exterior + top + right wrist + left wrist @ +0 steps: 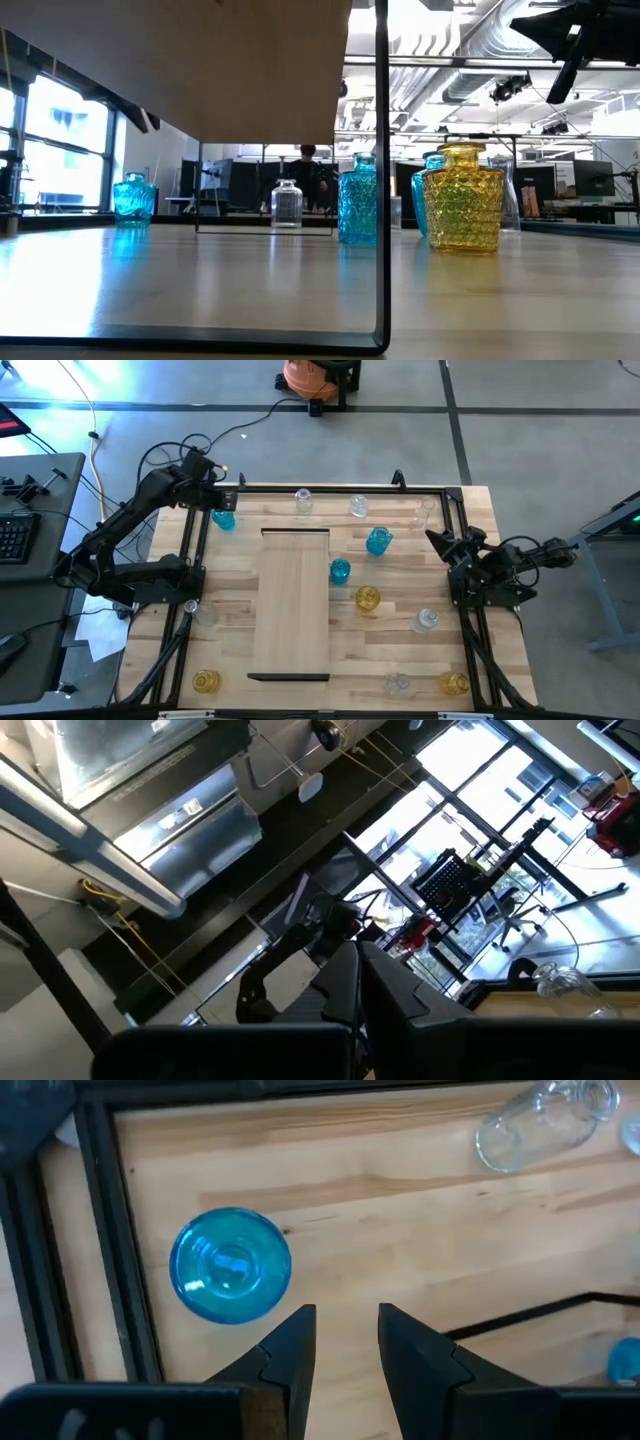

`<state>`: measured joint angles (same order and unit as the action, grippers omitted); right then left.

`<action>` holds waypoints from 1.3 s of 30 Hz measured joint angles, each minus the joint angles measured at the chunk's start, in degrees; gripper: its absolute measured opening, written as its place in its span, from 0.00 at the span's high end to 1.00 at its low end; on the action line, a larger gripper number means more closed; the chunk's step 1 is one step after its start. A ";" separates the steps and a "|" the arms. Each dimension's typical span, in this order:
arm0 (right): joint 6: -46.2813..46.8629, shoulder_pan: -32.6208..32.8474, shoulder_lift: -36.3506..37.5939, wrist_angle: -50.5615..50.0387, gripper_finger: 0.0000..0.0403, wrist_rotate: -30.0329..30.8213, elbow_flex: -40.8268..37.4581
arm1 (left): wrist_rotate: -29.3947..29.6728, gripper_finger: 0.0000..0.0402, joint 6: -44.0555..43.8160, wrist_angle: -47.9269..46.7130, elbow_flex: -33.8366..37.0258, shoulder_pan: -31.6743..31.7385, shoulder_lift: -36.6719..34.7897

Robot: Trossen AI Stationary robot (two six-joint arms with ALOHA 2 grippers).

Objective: Sort vases onto shelf
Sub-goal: Put the left blue vase on the shelf

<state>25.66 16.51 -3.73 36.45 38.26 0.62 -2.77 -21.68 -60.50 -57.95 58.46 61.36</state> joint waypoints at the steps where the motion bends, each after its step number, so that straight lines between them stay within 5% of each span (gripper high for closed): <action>1: -0.01 0.00 0.00 0.00 1.00 0.00 0.00 | 0.34 0.75 1.82 0.08 0.00 0.04 -0.04; 10: -0.03 0.00 0.00 0.00 1.00 -0.20 0.00 | 0.59 0.75 17.51 3.43 -0.02 0.04 -0.04; 19: -0.18 0.00 0.00 -0.05 1.00 -0.17 0.00 | 6.26 0.73 10.38 3.79 -0.02 -1.28 1.37; 31: -0.18 0.00 0.00 -0.20 1.00 -0.15 0.00 | 7.54 0.38 9.80 0.42 -0.04 -1.93 5.21; 39: -0.16 0.00 0.00 -0.20 1.00 -0.13 0.00 | 10.24 0.33 9.76 -0.08 -0.04 -2.86 8.48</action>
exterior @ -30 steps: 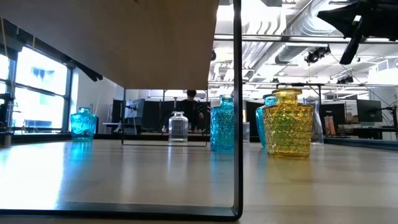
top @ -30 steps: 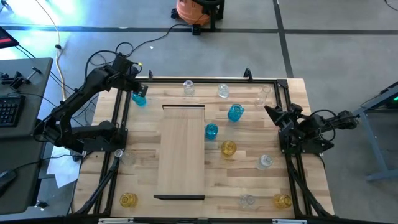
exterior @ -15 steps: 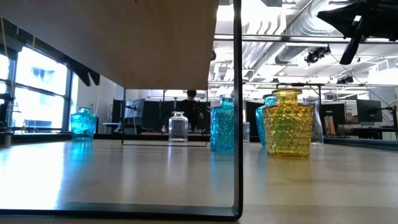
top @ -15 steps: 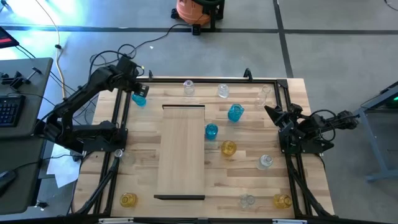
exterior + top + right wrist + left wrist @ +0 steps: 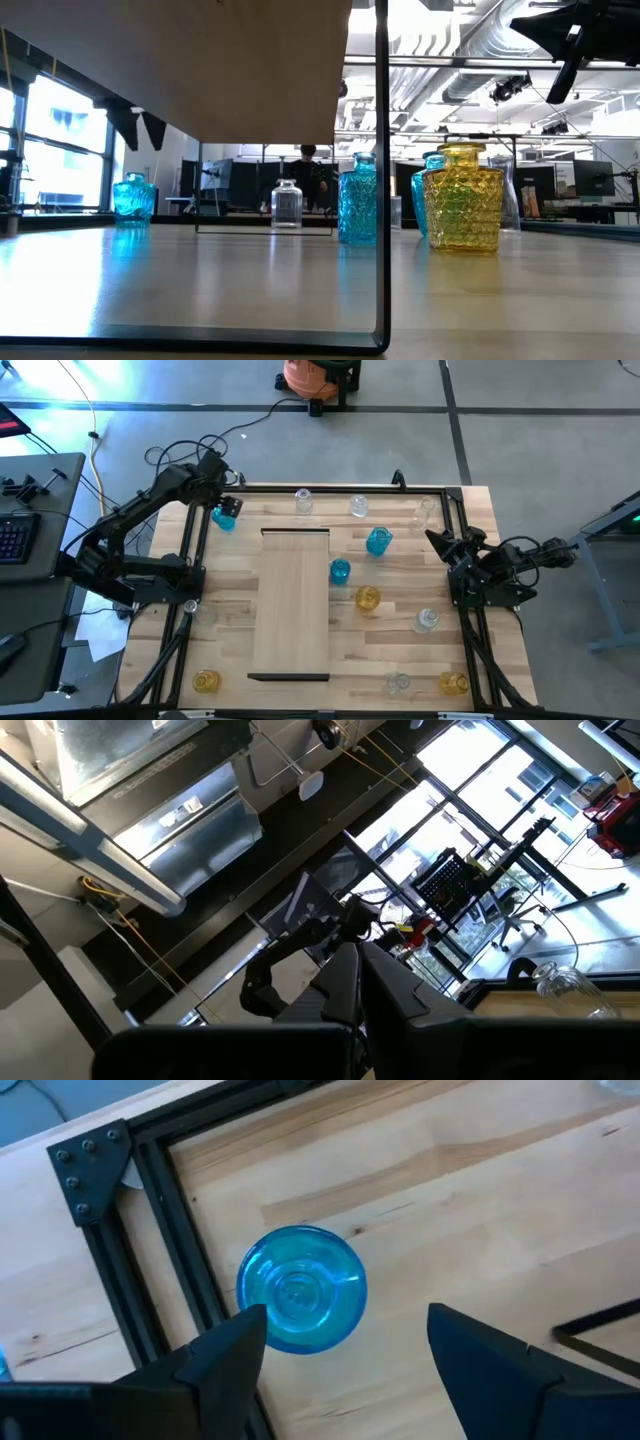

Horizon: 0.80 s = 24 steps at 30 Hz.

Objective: Sort vases onto shelf
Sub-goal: Put the left blue vase on the shelf

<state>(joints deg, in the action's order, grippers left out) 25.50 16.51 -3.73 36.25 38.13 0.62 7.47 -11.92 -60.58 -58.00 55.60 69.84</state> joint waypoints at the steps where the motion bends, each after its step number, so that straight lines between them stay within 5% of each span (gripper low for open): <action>1: 0.00 0.00 0.00 0.00 1.00 0.00 0.00 | 0.40 0.33 0.04 -0.35 0.00 -0.20 0.51; 24: 0.17 0.01 0.00 0.01 1.00 0.00 0.00 | 8.71 0.33 -2.47 -2.66 0.00 -3.29 8.03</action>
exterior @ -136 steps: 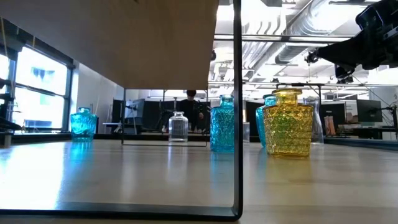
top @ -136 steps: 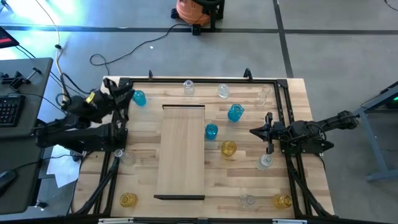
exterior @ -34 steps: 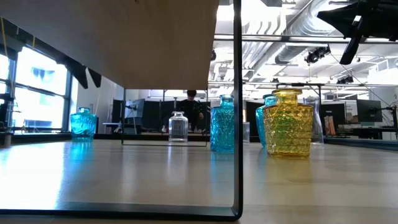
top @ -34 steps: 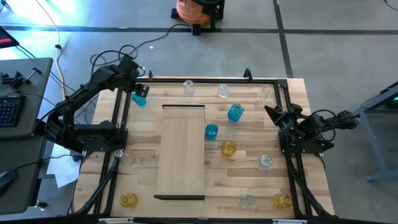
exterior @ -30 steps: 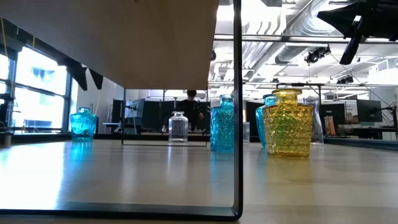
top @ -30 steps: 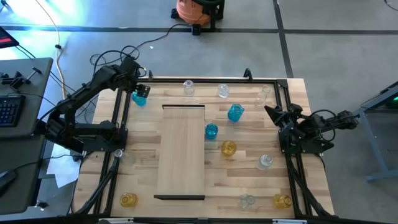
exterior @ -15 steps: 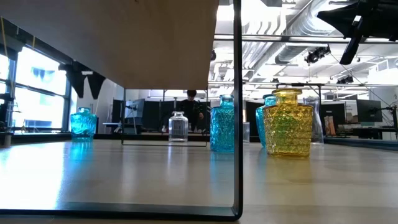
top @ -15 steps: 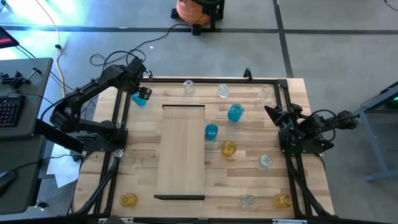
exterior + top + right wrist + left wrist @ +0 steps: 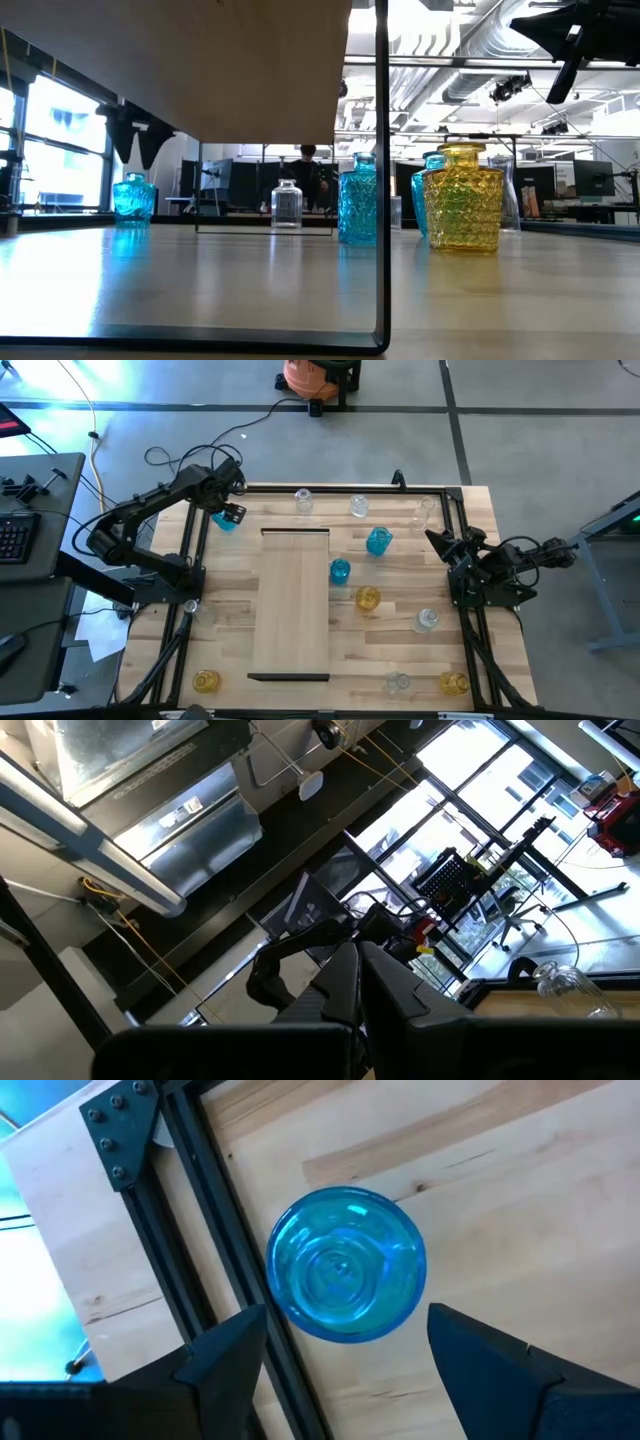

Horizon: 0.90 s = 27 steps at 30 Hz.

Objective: Sort vases onto shelf
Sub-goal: Put the left blue vase on the shelf

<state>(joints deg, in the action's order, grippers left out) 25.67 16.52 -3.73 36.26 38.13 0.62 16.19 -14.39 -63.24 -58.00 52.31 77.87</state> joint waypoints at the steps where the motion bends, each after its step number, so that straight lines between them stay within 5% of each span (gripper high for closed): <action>1: 0.00 0.00 0.00 0.01 1.00 0.00 0.00 | 0.00 0.33 -0.04 0.10 0.00 0.00 0.19; 27: 1.34 0.01 -0.02 -0.01 1.00 -1.90 0.00 | 2.65 0.33 -4.54 3.17 0.07 0.17 3.27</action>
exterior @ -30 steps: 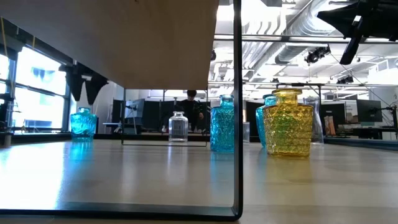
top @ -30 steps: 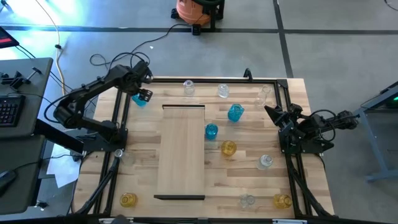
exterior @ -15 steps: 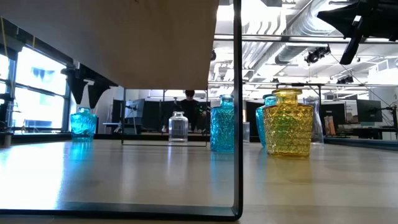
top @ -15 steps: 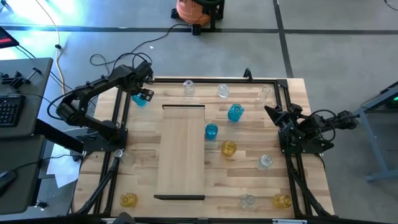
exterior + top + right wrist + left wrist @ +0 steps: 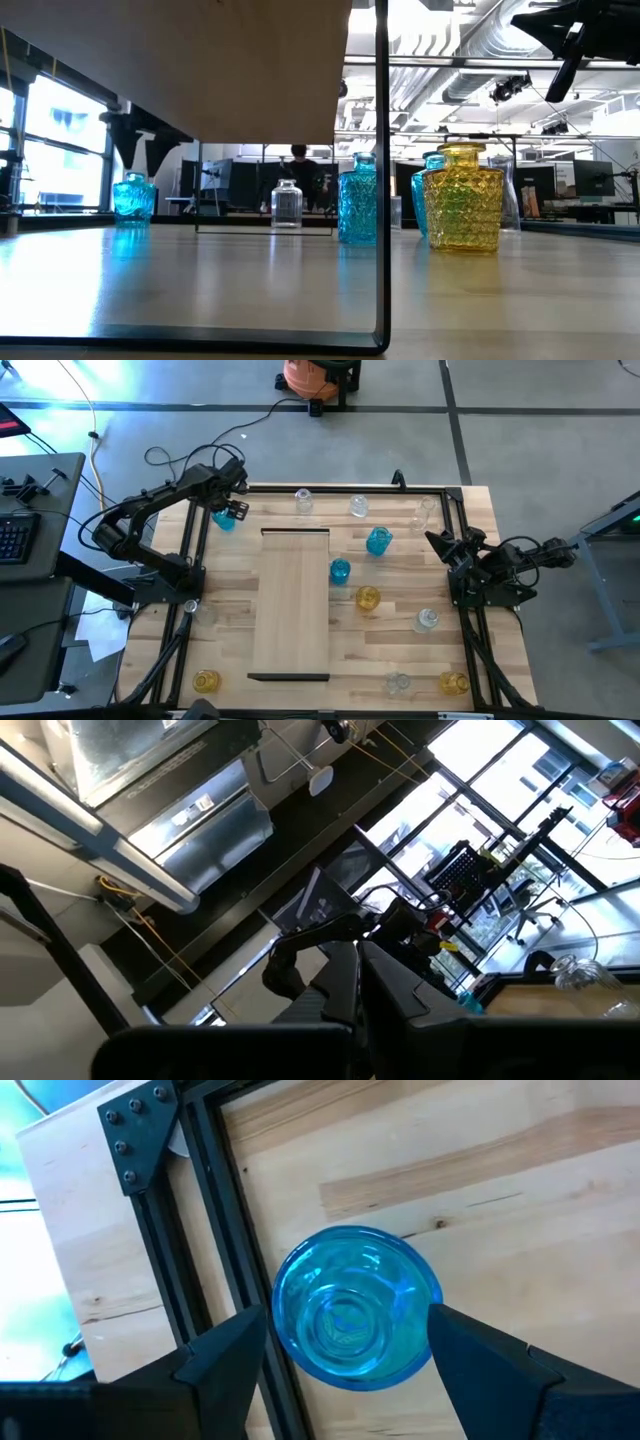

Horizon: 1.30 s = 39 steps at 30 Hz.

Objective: Sort vases onto shelf
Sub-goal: Put the left blue vase on the shelf

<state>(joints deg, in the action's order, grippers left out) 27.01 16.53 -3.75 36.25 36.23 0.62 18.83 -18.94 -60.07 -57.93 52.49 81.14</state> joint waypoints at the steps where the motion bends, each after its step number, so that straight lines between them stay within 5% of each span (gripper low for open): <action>1: 0.00 0.00 0.02 0.00 1.00 -0.05 0.00 | -0.26 0.33 0.04 0.00 0.00 0.00 0.00; 13: -0.08 0.00 0.02 0.00 1.00 -0.05 0.01 | -9.08 0.33 1.67 0.16 0.00 -0.01 -0.02; 39: -0.36 0.00 0.01 -0.02 1.00 -0.02 0.01 | -10.06 0.33 2.10 2.80 -0.26 2.54 4.33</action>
<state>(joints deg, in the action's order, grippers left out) 26.65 16.53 -3.73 36.23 36.21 0.63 8.77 -16.84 -57.28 -58.19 55.02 85.47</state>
